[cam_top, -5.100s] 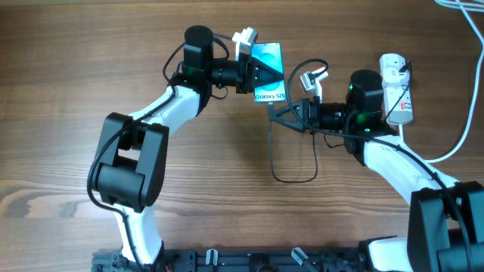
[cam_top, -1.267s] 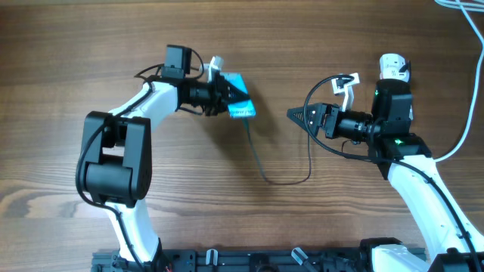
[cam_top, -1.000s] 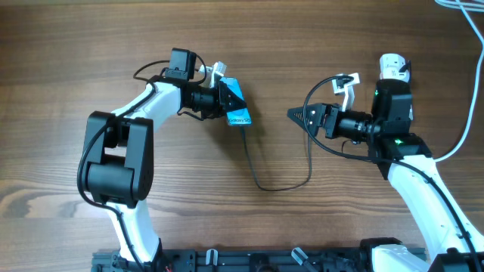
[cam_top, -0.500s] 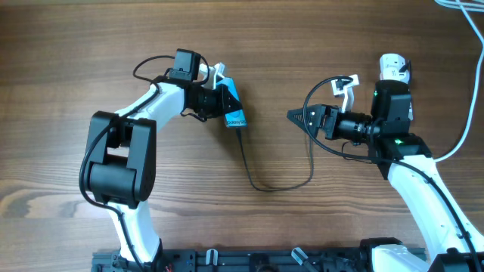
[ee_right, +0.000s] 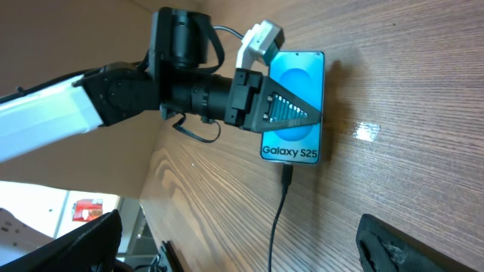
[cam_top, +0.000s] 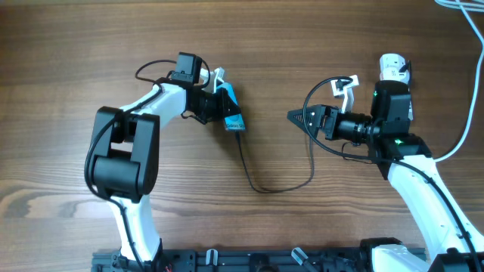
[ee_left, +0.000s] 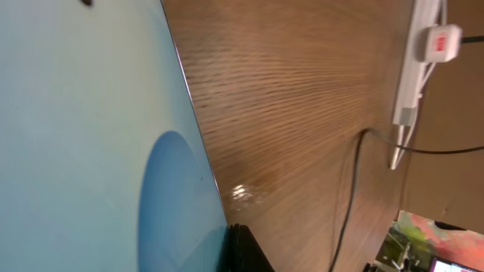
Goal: Plug charger to phone and switch on socket
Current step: 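Lower the phone with the left gripper and lay it on the table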
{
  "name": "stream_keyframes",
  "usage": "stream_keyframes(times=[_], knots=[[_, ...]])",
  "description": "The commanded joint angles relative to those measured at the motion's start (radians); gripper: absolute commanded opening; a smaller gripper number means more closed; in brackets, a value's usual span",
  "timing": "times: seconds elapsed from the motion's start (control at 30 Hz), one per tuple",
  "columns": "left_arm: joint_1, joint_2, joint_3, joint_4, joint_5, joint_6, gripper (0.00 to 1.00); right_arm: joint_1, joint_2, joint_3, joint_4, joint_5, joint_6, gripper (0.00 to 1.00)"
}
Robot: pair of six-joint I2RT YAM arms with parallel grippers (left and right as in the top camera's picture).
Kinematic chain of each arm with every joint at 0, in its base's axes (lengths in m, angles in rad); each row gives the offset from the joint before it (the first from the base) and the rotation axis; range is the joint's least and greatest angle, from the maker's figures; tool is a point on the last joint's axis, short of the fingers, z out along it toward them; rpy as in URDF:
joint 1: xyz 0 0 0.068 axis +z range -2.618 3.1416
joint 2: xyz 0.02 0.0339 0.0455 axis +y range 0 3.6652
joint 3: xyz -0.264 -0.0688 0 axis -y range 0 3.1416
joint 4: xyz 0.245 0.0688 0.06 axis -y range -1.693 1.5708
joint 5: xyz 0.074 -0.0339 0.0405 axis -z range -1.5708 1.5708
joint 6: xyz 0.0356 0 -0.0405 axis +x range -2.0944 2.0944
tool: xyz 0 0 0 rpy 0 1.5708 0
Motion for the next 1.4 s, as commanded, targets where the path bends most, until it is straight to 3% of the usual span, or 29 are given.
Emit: stream_keyframes(times=[0.0, 0.07, 0.13, 0.23, 0.3, 0.5, 0.63, 0.8, 1.1, 1.37], knots=[[-0.002, 0.019, 0.005, -0.001, 0.001, 0.023, 0.04, -0.002, -0.02, 0.009, -0.004, 0.014, -0.022, 1.0], [-0.002, 0.021, 0.005, -0.002, -0.004, 0.023, 0.07, -0.002, -0.02, 0.009, -0.008, 0.021, -0.022, 1.0], [-0.002, 0.021, 0.005, -0.003, -0.011, 0.023, 0.21, -0.002, -0.02, 0.009, -0.01, 0.021, -0.022, 1.0], [-0.002, 0.021, 0.005, -0.01, -0.015, 0.023, 0.23, -0.002, -0.02, 0.009, -0.01, 0.021, -0.023, 1.0], [-0.002, 0.021, 0.005, -0.019, -0.026, 0.023, 0.35, -0.002, -0.02, 0.009, -0.01, 0.021, -0.022, 1.0], [-0.002, 0.021, 0.005, -0.055, -0.084, 0.023, 0.37, -0.002, -0.02, 0.009, -0.013, 0.021, -0.023, 1.0], [-0.002, 0.021, 0.005, -0.072, -0.088, 0.022, 0.51, -0.002, -0.02, 0.009, -0.014, 0.021, -0.023, 1.0], [-0.002, 0.021, 0.005, -0.108, -0.193, -0.054, 0.49, -0.002, -0.02, 0.009, -0.014, 0.021, -0.023, 1.0], [-0.002, 0.021, 0.005, -0.209, -0.429, -0.064, 0.5, -0.002, -0.02, 0.009, -0.014, 0.021, -0.024, 1.0], [-0.002, 0.021, 0.005, -0.256, -0.529, -0.063, 0.58, -0.002, -0.02, 0.009, -0.014, 0.021, -0.024, 1.0]])
